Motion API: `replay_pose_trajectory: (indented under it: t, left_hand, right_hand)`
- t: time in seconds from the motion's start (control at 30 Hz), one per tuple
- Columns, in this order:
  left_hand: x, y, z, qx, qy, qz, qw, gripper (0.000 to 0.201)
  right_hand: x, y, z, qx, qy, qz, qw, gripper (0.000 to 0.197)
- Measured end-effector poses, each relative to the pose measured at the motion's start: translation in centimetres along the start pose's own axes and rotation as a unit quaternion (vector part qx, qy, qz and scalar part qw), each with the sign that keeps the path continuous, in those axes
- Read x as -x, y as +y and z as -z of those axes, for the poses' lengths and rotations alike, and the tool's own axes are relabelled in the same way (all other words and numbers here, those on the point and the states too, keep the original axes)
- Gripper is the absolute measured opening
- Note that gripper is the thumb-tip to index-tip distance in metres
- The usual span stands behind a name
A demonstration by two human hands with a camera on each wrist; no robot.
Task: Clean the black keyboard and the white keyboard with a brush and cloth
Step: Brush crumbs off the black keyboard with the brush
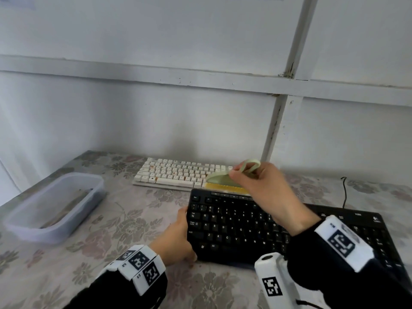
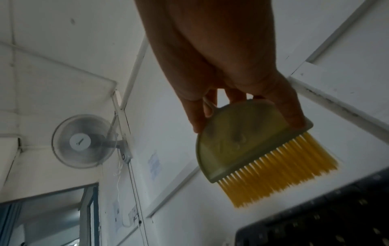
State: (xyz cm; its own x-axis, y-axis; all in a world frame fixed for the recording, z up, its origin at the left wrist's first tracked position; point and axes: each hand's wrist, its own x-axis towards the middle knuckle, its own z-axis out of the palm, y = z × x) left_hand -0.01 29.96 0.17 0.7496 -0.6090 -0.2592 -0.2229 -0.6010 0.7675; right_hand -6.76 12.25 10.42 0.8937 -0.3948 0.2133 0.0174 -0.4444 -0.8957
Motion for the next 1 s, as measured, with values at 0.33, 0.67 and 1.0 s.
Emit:
replay_pose_trajectory:
  t: [0.33, 0.67, 1.0]
  left_hand:
    - [-0.2, 0.0, 0.0, -0.013, -0.003, -0.001, 1.0, 0.104]
    - [-0.2, -0.1, -0.1, -0.016, 0.008, -0.016, 1.0, 0.101]
    - [-0.1, 0.1, -0.1, -0.008, 0.003, -0.013, 1.0, 0.1]
  right_hand:
    - [0.6, 0.6, -2.4, 0.042, 0.007, 0.0, 0.999, 0.018]
    - [1.8, 1.8, -0.4, 0.077, 0.023, 0.006, 0.997, 0.013]
    - [2.9, 0.1, -0.1, 0.032, 0.044, 0.095, 0.994, 0.015]
